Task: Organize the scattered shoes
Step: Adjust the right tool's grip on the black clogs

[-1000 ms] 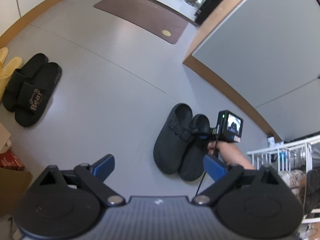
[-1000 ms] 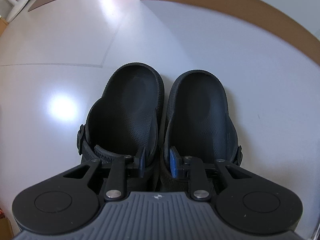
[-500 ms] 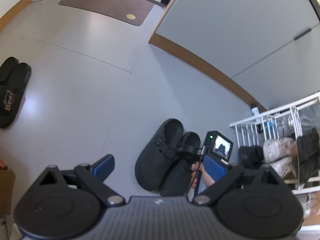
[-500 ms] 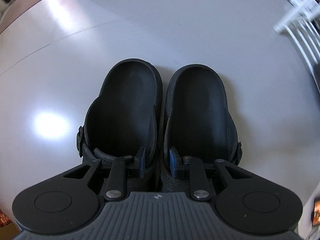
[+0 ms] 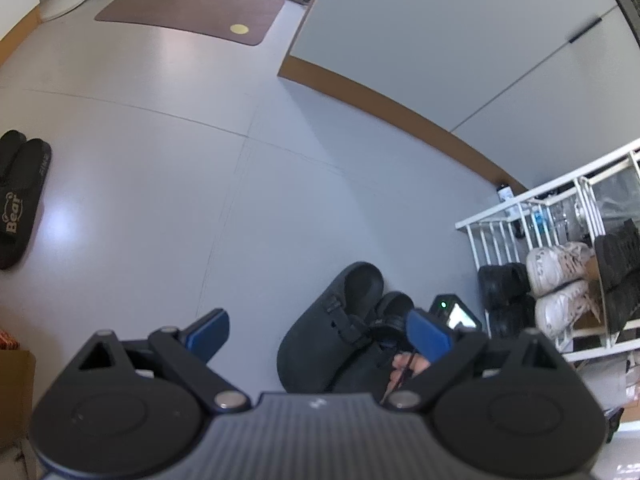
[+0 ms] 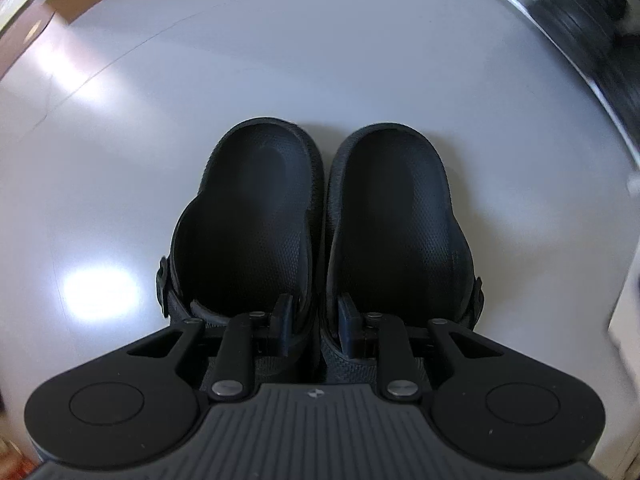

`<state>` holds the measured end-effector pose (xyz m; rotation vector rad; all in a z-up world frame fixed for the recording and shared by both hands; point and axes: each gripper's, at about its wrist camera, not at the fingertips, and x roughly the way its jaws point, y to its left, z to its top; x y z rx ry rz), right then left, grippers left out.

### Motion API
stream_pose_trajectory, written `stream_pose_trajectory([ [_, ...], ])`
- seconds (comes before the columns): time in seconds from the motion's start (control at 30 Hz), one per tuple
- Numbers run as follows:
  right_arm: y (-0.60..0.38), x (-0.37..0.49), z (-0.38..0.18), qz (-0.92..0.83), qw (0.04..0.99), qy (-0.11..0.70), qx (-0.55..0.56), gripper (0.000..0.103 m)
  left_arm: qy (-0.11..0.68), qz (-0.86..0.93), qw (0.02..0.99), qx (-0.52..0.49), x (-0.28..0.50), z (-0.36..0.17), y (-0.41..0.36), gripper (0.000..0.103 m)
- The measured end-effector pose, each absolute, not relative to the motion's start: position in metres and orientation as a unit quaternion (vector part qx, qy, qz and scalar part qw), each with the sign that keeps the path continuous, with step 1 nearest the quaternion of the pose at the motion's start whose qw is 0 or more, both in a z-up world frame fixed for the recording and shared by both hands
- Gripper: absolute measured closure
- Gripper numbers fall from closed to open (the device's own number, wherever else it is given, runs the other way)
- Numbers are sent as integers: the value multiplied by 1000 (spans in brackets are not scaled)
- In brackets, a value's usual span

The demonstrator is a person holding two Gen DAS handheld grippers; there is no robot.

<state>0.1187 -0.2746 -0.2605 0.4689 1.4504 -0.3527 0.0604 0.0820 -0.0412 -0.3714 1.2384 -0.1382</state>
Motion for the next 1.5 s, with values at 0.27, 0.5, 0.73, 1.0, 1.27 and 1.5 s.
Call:
stream_pose_trajectory([
  [0.27, -275, 117, -252, -210, 670, 640, 311, 82, 581, -80, 793, -168, 56, -41, 72, 6],
  [0.5, -296, 117, -237, -188, 658, 647, 336, 83, 586, -75, 791, -161, 57, -43, 75, 6],
  [0.73, -315, 110, -231, -143, 640, 678, 334, 54, 589, -81, 788, -160, 55, -49, 62, 6],
  [1.0, -317, 121, -232, -102, 617, 710, 323, 47, 586, -80, 789, -166, 62, -48, 56, 6],
  [1.27, -305, 138, -251, -100, 584, 746, 305, 47, 577, -58, 805, -125, 70, -45, 49, 6],
  [1.5, -288, 148, -268, -99, 544, 786, 277, 47, 581, -59, 806, -98, 75, -48, 50, 6],
])
